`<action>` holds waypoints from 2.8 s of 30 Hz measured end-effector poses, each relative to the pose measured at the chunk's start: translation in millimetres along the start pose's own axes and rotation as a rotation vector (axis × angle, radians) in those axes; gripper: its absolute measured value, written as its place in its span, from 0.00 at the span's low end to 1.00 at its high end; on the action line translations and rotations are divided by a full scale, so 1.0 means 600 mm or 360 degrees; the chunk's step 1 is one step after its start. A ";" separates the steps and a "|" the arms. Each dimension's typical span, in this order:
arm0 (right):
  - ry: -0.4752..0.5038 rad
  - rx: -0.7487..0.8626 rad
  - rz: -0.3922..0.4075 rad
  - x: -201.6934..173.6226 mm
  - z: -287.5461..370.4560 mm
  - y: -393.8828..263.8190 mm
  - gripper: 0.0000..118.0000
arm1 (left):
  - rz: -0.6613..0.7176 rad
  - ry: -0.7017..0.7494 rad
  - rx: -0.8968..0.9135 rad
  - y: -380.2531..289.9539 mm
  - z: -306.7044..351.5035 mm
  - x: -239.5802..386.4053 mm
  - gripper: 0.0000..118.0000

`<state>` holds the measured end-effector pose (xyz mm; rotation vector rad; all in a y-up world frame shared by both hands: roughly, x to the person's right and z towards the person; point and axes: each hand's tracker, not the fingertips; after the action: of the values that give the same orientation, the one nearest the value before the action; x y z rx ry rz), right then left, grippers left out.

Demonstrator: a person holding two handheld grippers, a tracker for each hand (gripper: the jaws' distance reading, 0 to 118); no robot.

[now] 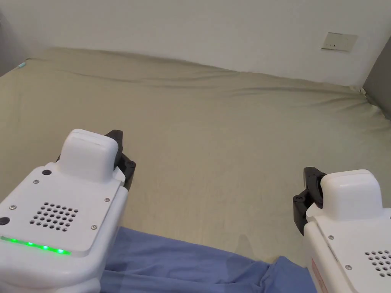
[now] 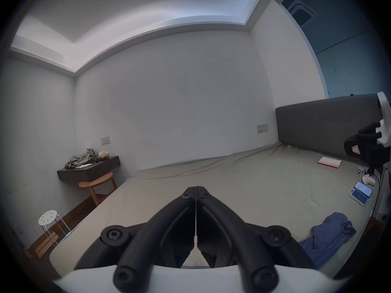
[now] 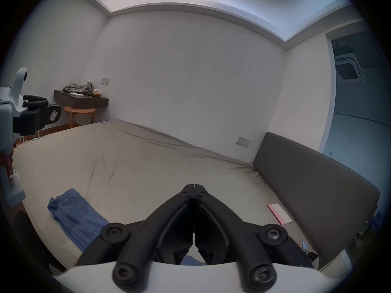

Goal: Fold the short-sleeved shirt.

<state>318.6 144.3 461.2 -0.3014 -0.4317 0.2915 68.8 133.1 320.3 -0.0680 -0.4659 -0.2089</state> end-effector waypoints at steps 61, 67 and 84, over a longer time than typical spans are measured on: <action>0.0108 -0.0494 -0.0218 0.033 -0.049 -0.098 0.01 | 0.1629 -0.0719 -0.1332 -0.424 -0.104 -0.265 0.13; 0.0125 -0.0484 -0.0201 0.023 -0.049 -0.092 0.01 | 0.1708 -0.0575 -0.1250 -0.432 -0.074 -0.318 0.10; 0.0160 -0.0464 -0.0174 0.012 -0.048 -0.081 0.01 | 0.1377 -0.0422 -0.1063 -0.347 -0.024 -0.365 0.08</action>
<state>348.0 95.6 455.7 -0.5732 -0.3898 0.1047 -160.6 -31.4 212.0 -0.9413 -0.5744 0.5117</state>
